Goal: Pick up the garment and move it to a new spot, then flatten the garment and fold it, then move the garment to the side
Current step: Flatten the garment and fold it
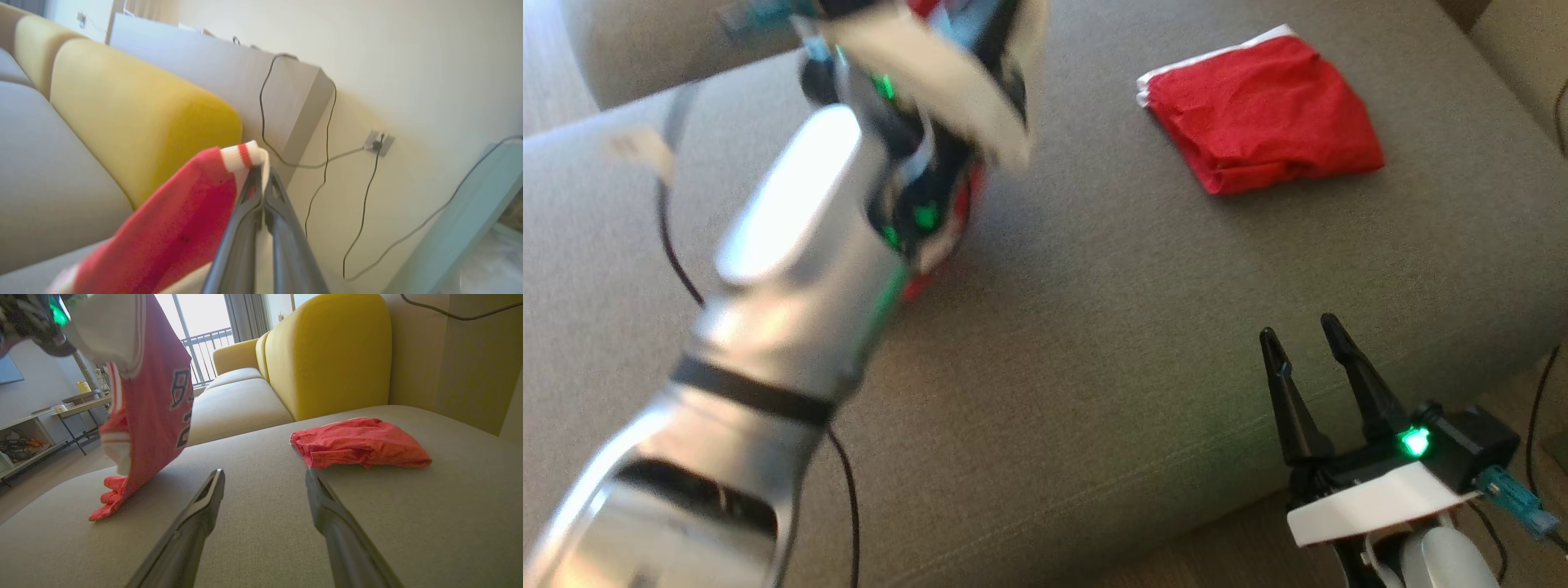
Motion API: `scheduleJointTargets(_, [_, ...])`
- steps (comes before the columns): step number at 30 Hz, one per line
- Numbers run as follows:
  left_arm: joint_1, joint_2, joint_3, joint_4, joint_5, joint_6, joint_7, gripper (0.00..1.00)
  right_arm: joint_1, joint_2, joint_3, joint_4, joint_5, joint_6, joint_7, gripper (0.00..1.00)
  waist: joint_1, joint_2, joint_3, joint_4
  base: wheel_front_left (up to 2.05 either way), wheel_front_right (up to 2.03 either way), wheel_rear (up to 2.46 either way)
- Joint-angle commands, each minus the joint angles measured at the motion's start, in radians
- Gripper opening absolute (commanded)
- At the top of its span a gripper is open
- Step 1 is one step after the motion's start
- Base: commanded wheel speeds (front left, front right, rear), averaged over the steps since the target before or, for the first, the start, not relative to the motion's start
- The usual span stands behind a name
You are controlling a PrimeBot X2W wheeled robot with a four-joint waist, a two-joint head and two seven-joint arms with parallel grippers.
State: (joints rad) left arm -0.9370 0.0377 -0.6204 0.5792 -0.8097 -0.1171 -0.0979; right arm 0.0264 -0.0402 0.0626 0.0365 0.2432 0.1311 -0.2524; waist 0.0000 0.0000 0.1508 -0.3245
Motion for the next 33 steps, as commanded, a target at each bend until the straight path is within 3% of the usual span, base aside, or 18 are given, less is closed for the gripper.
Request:
scheduleJointTargets(1, [-0.124, 0.013, 0.07, -0.052, -0.039, 0.034, 0.007, 0.0, -0.027, -0.01, 0.027, -0.026, 0.01, 0.0, -0.009, 1.0, 0.0, 0.0, -0.041, -0.021, 0.0, 0.0, 0.0])
scheduleJointTargets(5, [-0.26, 0.015, 0.143, -0.047, -0.052, 0.104, -0.006, 0.0, -0.014, -0.01, 0.026, -0.022, 0.012, 0.0, -0.009, 1.0, 0.0, 0.0, -0.078, -0.018, 0.0, 0.0, 0.0])
scheduleJointTargets(9, [-0.337, 0.028, 0.194, -0.048, -0.07, 0.122, -0.016, 0.0, -0.005, -0.01, 0.022, -0.02, 0.006, 0.0, -0.009, 1.0, 0.0, 0.0, -0.107, -0.004, 0.0, 0.0, 0.0])
scheduleJointTargets(13, [-0.384, 0.08, 0.231, -0.049, -0.059, 0.156, -0.02, 0.0, 0.008, -0.01, 0.011, -0.023, -0.011, 0.0, -0.009, 1.0, 0.0, 0.0, -0.132, 0.031, 0.0, 0.0, 0.0])
scheduleJointTargets(17, [-0.289, 0.136, 0.241, -0.039, -0.063, 0.194, 0.01, 0.0, 0.021, -0.01, -0.002, -0.03, -0.025, 0.0, -0.009, 1.0, 0.0, 0.0, -0.137, 0.082, 0.0, 0.0, 0.0])
scheduleJointTargets(21, [-0.075, 0.187, 0.237, -0.011, -0.089, 0.219, 0.055, 0.0, 0.031, -0.01, -0.002, -0.023, -0.04, 0.0, -0.009, 1.0, 0.0, 0.0, -0.126, 0.132, 0.0, 0.0, 0.0])
scheduleJointTargets(24, [0.097, 0.231, 0.244, 0.019, -0.122, 0.212, 0.076, 0.0, 0.032, -0.01, 0.013, 0.01, -0.039, 0.0, -0.009, 1.0, 0.0, 0.0, -0.107, 0.157, 0.0, 0.0, 0.0])
scheduleJointTargets(27, [0.235, 0.267, 0.259, 0.05, -0.153, 0.178, 0.064, 0.0, 0.029, -0.01, 0.041, 0.076, -0.041, 0.0, -0.009, 1.0, 0.0, 0.0, -0.094, 0.175, 0.0, 0.0, 0.0])
scheduleJointTargets(33, [0.361, 0.308, 0.275, 0.096, -0.174, 0.107, 0.007, 0.0, 0.013, -0.01, 0.068, 0.164, -0.027, 0.0, -0.009, 1.0, 0.0, 0.0, -0.083, 0.207, 0.0, 0.0, 0.0])
